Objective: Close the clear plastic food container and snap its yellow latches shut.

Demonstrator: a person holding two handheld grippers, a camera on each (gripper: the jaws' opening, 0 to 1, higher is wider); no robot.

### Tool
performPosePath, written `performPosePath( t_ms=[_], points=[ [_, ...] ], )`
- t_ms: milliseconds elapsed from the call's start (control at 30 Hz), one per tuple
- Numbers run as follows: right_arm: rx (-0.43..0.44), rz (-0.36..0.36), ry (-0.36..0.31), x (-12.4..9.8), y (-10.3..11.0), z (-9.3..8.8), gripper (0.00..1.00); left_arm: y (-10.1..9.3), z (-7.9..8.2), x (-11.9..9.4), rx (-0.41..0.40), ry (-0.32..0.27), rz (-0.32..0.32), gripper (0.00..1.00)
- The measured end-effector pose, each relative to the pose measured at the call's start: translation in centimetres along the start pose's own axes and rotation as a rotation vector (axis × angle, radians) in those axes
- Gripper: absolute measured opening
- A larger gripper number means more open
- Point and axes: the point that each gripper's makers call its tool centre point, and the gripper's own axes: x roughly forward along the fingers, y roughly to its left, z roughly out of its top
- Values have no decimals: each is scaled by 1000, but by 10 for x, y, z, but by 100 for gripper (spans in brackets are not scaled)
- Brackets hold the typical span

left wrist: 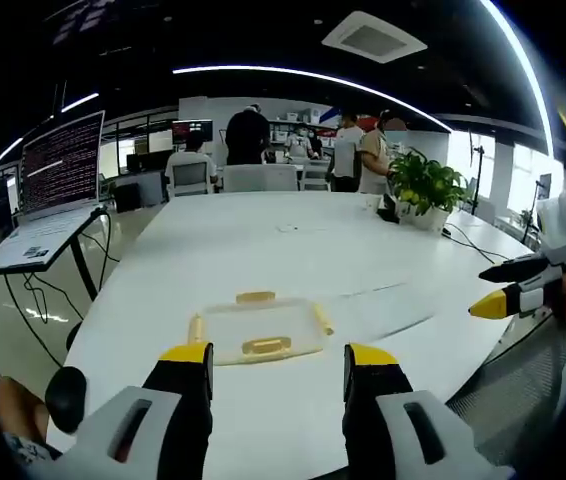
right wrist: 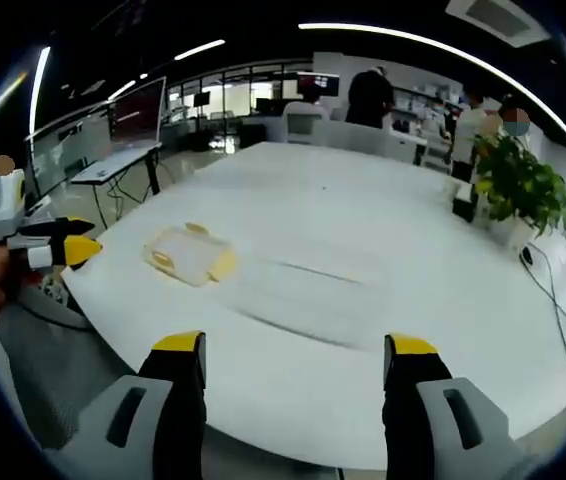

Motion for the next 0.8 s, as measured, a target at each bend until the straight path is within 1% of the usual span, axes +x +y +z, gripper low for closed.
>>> performPosePath(
  t_ms=[800],
  points=[
    [-3,2,-7,0,1,2,69,0,-1,1,6,7,0,47]
  ],
)
